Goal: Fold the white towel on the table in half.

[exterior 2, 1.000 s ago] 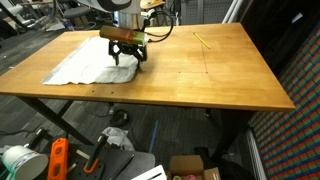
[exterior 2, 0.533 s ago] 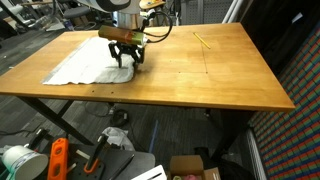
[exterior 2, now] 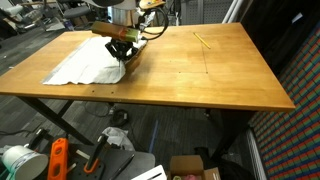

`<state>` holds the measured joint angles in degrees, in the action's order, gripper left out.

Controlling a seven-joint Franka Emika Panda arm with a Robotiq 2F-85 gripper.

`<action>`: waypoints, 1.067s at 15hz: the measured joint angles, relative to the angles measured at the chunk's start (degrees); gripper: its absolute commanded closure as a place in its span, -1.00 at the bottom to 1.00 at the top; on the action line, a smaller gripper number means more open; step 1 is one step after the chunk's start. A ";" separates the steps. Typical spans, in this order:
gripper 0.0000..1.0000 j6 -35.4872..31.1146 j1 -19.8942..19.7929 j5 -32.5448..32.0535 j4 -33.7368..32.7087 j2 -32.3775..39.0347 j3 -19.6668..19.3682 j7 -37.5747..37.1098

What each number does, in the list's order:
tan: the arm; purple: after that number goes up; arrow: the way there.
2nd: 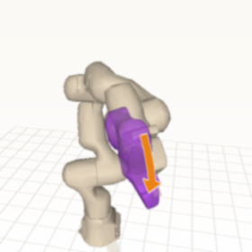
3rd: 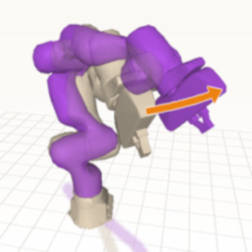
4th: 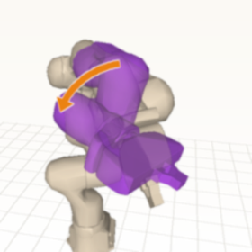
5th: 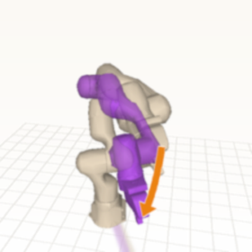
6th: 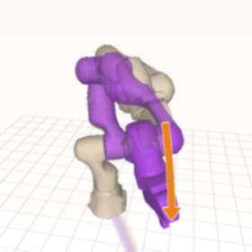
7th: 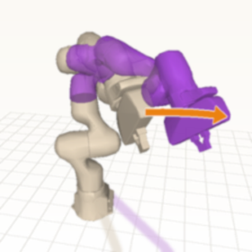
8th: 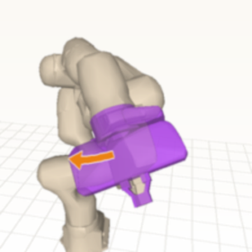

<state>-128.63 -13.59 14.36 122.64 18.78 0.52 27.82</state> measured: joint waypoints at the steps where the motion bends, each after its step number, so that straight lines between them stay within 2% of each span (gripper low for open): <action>1: 0.98 -0.12 0.26 0.00 0.86 -1.08 0.00 -0.65; 5: 0.98 -4.75 2.44 0.00 6.88 -7.49 -0.01 -4.08; 9: 0.98 -16.84 7.56 -2.42 16.42 -14.93 0.57 -9.58; 11: 0.98 -23.21 10.82 -8.45 21.45 -18.02 1.46 -15.86; 13: 0.98 -28.39 13.66 -17.72 26.00 -20.61 2.76 -25.19; 16: 0.98 -31.11 15.00 -32.26 30.21 -24.18 5.29 -39.69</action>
<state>-159.75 1.40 -17.89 152.86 -5.40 5.82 -11.87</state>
